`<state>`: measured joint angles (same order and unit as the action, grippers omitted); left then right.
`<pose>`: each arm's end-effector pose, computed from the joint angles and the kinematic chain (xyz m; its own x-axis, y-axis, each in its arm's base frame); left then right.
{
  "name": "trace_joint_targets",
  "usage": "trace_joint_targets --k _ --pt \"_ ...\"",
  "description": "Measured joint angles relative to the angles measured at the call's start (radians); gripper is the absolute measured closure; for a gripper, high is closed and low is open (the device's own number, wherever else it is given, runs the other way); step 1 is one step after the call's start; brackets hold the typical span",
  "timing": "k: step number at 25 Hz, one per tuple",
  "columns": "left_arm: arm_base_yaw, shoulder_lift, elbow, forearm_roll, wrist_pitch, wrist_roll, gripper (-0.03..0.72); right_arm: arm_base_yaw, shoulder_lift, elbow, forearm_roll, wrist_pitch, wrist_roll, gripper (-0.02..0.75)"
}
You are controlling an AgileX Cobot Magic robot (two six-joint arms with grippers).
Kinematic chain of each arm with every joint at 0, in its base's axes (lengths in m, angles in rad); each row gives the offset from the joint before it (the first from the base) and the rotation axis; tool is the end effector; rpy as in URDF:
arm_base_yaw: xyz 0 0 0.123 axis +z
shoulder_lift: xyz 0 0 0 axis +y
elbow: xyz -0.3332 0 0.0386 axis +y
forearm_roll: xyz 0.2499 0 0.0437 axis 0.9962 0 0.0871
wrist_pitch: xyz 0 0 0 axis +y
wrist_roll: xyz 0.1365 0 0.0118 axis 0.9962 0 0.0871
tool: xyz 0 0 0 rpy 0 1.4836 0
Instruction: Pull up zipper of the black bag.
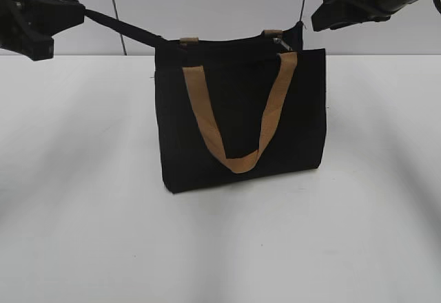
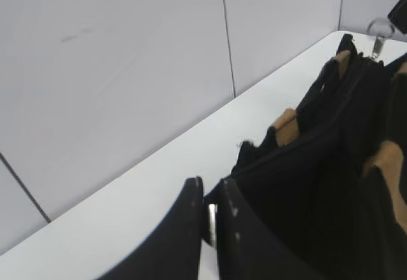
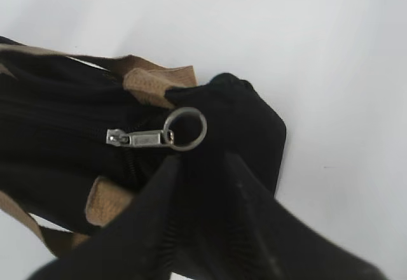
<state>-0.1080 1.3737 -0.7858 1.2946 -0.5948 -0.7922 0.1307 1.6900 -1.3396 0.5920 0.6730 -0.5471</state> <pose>0.3047 -0.1072 0.3189 -0.0200 0.3698 -0.9289 0.6754 0.6900 0.2602 0.4028 0.1011 0.3081 -0.7198 -0.1542 -0.6769 -0.3965 0.8916 0.2186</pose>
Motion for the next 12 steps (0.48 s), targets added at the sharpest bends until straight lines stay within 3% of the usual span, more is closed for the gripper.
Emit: trace_joint_targets --k 4,6,12 --pt "0.003 0.009 0.000 -0.019 0.014 0.000 0.622 0.020 -0.002 0.000 -0.005 -0.012 -0.005 0.323" --pt "0.003 0.009 0.000 -0.028 0.014 -0.005 0.534 0.022 -0.002 0.000 -0.006 -0.009 -0.007 0.242" --pt "0.003 0.009 -0.001 -0.037 0.107 -0.071 0.162 0.022 -0.002 0.000 -0.059 0.052 -0.015 0.189"
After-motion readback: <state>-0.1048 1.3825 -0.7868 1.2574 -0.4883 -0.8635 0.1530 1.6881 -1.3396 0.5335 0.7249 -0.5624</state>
